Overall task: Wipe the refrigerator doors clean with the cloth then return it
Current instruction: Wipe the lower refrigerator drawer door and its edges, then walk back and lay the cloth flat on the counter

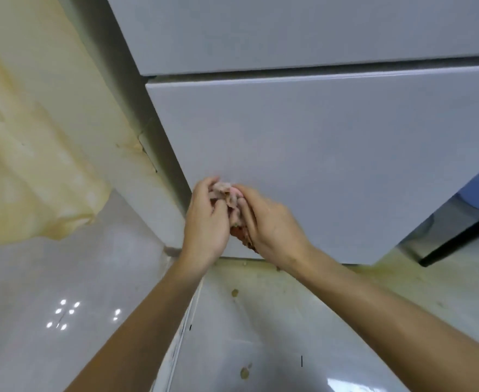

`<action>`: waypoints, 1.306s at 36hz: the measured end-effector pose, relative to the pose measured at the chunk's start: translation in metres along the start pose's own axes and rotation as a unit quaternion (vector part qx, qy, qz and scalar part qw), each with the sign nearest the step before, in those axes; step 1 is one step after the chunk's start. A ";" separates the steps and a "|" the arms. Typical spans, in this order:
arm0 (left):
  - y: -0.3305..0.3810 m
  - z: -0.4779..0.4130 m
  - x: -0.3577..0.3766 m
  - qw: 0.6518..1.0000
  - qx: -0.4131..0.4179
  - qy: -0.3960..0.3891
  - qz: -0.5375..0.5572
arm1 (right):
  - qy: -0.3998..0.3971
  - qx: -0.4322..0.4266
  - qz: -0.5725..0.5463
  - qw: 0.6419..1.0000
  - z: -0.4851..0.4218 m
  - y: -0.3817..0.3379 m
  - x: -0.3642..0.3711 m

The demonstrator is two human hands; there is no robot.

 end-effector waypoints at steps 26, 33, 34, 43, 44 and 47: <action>0.253 0.200 -0.130 0.892 -0.406 -0.198 0.035 | -0.241 0.442 -0.119 0.856 0.207 -0.191 -0.154; 0.314 0.183 -0.166 0.885 -0.417 -0.184 0.094 | -0.298 0.342 -0.118 0.883 0.217 -0.260 -0.207; 0.320 0.178 -0.168 0.886 -0.412 -0.188 0.098 | -0.294 0.339 -0.104 0.888 0.216 -0.266 -0.212; 0.357 0.139 -0.178 0.912 -0.345 -0.198 0.100 | -0.144 0.256 -0.003 0.956 0.188 -0.309 -0.265; 0.361 0.137 -0.178 0.913 -0.339 -0.203 0.101 | -0.130 0.248 0.008 0.960 0.187 -0.314 -0.271; 0.371 0.128 -0.176 0.917 -0.310 -0.235 0.091 | -0.072 0.239 0.019 0.968 0.190 -0.328 -0.288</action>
Point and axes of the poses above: each hand's wrist, its own z-axis away from the middle knuckle, its own x-axis out of the palm, y = z × x, the point moved 9 cm from there along -z, towards the middle knuckle, and after that the axes turned 12 degrees about x, right-handed, at the moved point
